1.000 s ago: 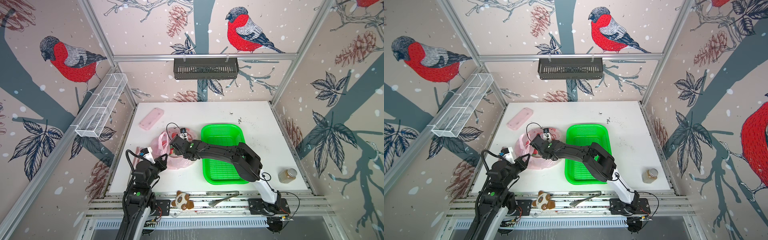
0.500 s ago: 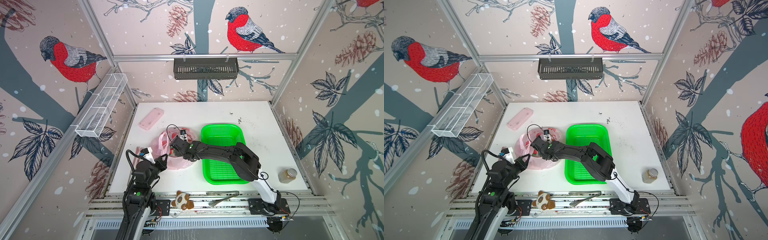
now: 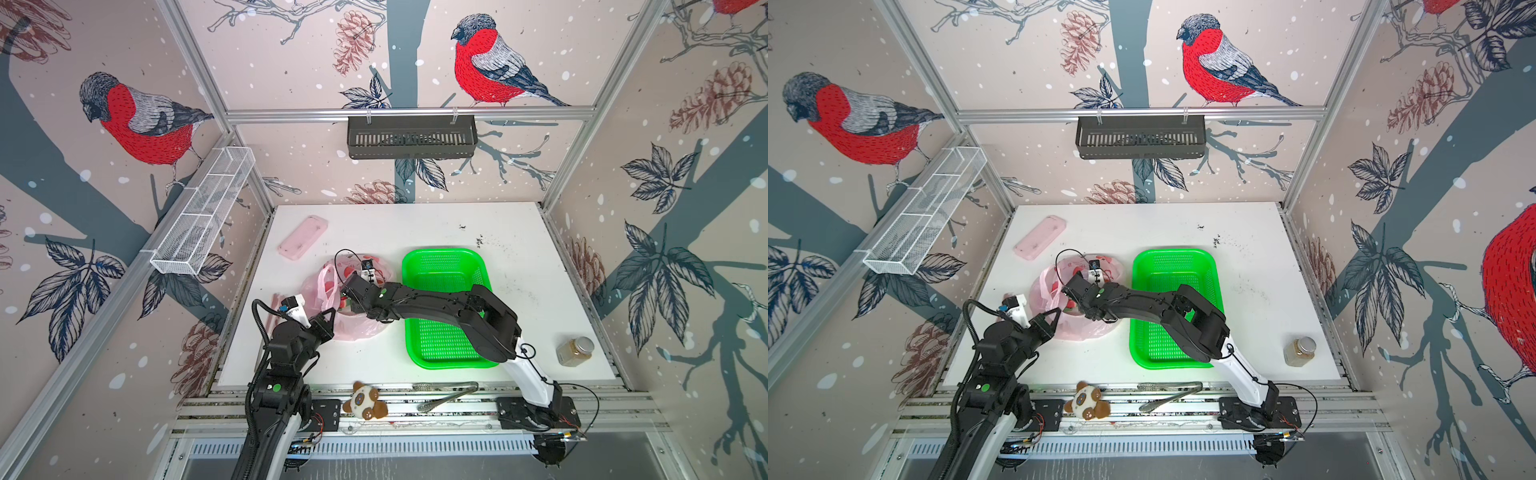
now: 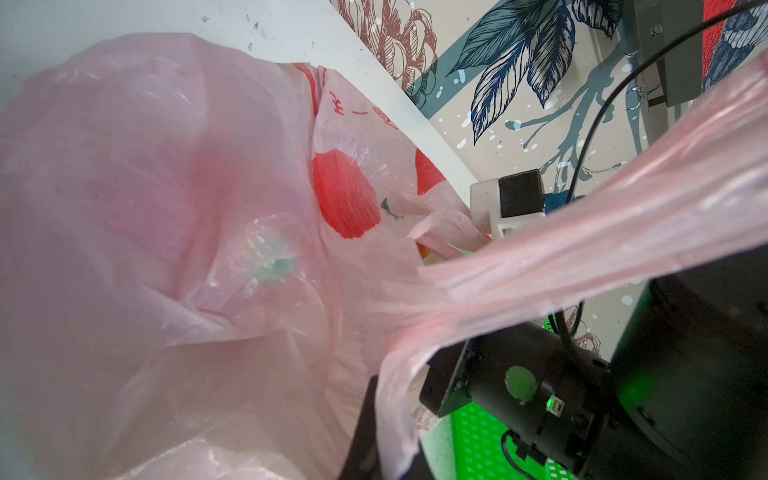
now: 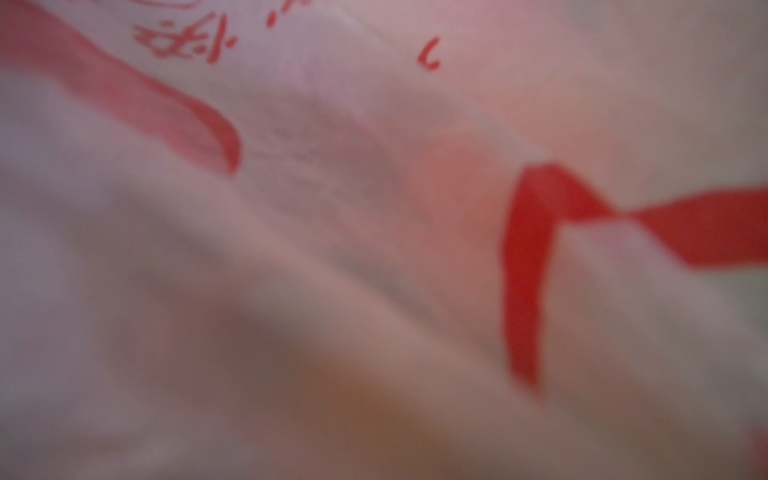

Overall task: Untie the knot of the plastic bag and take out the fruit
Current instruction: 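Close the right gripper on the yellow fruit inside the bag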

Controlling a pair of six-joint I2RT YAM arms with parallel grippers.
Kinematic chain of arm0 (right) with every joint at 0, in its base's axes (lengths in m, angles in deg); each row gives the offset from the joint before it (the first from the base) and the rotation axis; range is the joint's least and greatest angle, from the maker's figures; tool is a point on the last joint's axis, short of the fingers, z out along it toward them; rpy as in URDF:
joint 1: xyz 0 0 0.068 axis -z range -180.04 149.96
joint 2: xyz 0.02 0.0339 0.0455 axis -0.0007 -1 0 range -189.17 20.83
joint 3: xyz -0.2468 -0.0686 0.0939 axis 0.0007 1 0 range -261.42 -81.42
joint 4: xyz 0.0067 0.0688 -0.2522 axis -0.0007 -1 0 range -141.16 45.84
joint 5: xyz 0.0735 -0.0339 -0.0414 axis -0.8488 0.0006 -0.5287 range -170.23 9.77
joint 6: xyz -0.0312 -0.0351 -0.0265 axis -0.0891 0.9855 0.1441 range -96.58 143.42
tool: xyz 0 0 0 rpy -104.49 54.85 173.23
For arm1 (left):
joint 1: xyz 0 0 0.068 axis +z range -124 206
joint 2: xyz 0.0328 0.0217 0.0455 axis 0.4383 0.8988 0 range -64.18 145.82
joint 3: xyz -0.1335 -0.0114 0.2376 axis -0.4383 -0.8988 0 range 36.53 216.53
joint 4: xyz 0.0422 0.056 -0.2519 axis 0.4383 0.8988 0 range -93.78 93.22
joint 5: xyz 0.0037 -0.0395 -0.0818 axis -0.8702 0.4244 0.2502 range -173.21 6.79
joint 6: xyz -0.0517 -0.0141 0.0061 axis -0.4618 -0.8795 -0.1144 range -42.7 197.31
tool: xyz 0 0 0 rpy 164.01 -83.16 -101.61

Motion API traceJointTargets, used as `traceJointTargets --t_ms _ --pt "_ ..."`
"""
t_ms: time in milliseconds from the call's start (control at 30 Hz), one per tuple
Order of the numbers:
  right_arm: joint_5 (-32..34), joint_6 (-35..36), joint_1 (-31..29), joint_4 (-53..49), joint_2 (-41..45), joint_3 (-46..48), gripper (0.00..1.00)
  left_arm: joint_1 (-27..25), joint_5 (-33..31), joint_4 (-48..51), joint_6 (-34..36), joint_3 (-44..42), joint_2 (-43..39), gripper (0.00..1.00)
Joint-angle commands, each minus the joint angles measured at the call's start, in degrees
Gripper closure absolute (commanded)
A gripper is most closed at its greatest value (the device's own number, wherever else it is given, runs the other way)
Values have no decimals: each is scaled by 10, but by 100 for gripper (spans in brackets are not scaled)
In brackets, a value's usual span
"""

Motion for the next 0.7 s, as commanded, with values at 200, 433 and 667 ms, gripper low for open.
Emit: traceJointTargets --t_ms 200,433,667 --pt "9 7 -5 11 26 18 37 0 8 -30 2 -1 -5 100" --pt "15 19 -15 25 54 38 45 0 9 -31 5 0 5 100" --pt "10 48 -27 38 81 47 49 0 2 -29 5 1 3 100"
